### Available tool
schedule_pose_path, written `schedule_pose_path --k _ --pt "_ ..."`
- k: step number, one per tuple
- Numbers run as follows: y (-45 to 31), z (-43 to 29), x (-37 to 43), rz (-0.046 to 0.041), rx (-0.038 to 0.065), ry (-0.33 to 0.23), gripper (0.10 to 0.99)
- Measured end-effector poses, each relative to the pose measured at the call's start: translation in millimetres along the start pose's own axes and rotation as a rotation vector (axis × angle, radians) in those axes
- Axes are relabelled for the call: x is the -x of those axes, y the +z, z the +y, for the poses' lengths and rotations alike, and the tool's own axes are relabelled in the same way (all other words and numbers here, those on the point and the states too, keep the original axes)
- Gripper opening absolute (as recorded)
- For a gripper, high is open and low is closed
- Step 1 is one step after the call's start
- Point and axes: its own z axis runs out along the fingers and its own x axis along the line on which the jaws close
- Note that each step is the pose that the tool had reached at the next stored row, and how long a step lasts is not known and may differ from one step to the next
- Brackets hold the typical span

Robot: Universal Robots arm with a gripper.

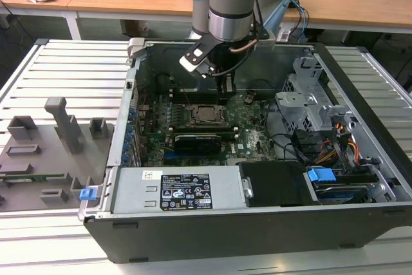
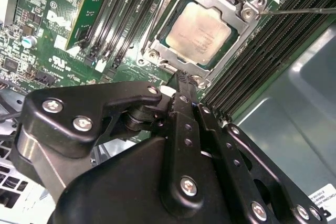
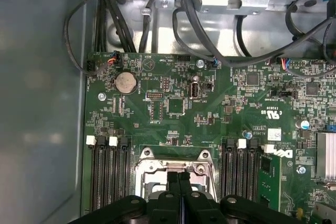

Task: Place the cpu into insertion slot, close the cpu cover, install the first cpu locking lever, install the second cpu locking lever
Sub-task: 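Close the cpu cover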

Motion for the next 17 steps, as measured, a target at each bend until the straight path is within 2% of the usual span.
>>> schedule_pose_path --k 7,10,11,13,17 --pt "2.7 -0.3 0.0 0.0009 0.0 0.0 0.106" --pt "7.0 -1.2 0.0 0.0009 0.0 0.0 0.106" --pt "10.3 -5.9 0.0 0.0009 0.0 0.0 0.106" --pt "11.5 -13.6 -0.1 0.0008 0.0 0.0 0.106" --pt "13.8 -19.1 -0.3 0.0009 0.0 0.0 0.106"
